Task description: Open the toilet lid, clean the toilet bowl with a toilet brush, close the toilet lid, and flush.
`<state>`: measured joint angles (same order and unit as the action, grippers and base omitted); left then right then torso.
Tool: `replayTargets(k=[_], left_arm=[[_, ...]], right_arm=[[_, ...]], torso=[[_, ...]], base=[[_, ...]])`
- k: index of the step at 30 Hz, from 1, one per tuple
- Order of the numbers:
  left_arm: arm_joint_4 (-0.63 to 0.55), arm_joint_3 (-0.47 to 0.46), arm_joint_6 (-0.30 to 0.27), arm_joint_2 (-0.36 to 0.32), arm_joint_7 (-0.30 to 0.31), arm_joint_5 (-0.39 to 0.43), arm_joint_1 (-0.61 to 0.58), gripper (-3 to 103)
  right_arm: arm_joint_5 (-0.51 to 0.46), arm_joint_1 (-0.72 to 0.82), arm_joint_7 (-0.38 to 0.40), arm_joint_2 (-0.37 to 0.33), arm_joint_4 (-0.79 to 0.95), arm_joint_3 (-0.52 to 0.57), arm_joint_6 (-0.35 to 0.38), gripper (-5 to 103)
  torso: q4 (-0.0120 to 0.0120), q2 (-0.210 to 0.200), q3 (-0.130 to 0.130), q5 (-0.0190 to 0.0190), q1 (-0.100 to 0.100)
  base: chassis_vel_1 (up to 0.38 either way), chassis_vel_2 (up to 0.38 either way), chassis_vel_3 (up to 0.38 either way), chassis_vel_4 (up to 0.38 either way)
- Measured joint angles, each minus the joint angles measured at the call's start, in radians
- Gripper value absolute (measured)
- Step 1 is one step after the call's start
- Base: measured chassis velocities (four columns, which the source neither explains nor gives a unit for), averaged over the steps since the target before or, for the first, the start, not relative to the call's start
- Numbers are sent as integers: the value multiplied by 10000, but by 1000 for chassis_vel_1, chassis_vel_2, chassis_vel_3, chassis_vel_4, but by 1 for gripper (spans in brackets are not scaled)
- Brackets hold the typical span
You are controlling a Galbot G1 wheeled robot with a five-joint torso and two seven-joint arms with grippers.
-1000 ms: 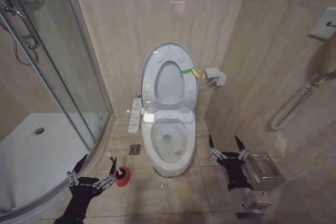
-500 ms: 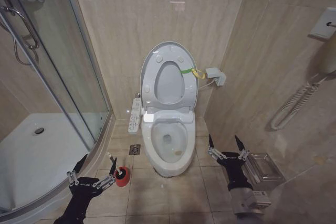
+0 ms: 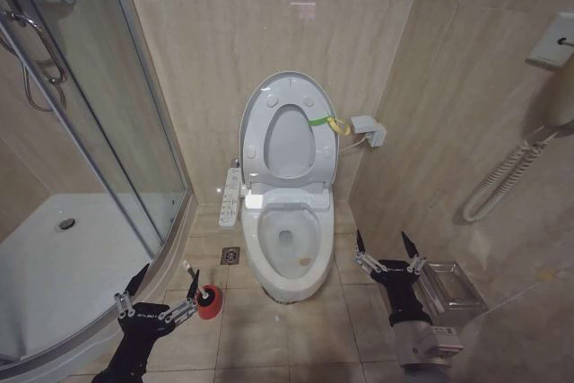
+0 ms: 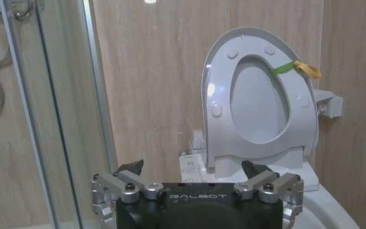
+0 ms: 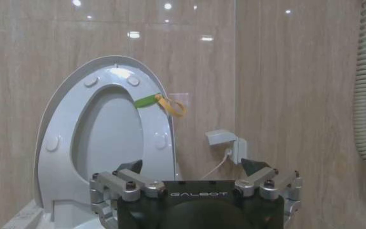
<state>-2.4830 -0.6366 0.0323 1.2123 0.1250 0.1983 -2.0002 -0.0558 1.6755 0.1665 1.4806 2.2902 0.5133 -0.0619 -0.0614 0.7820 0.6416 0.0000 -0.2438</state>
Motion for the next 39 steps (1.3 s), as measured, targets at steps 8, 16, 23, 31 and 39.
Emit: replayTargets(k=[8, 16, 23, 31, 39], left_arm=[[0, 0, 0, 0, 0, 0, 1, 100], [-1, 0, 0, 0, 0, 0, 0, 100], [0, 0, 0, 0, 0, 0, 0, 100], [14, -1, 0, 0, -1, 1, 18, 100], [1702, -74, 59, 58, -402, 663, 1701, 100]], right_arm=[[0, 0, 0, 0, 0, 0, 0, 100], [0, 0, 0, 0, 0, 0, 0, 100], [0, 0, 0, 0, 0, 0, 0, 100], [0, 0, 0, 0, 0, 0, 0, 100], [0, 0, 0, -1, 0, 1, 0, 100]], torso=[[0, 0, 0, 0, 0], [0, 0, 0, 0, 0], [0, 0, 0, 0, 0], [1, 0, 0, 1, 0], [0, 0, 0, -1, 0]], base=[[0, 0, 0, 0], [0, 0, 0, 0], [0, 0, 0, 0], [0, 0, 0, 0], [0, 0, 0, 0]])
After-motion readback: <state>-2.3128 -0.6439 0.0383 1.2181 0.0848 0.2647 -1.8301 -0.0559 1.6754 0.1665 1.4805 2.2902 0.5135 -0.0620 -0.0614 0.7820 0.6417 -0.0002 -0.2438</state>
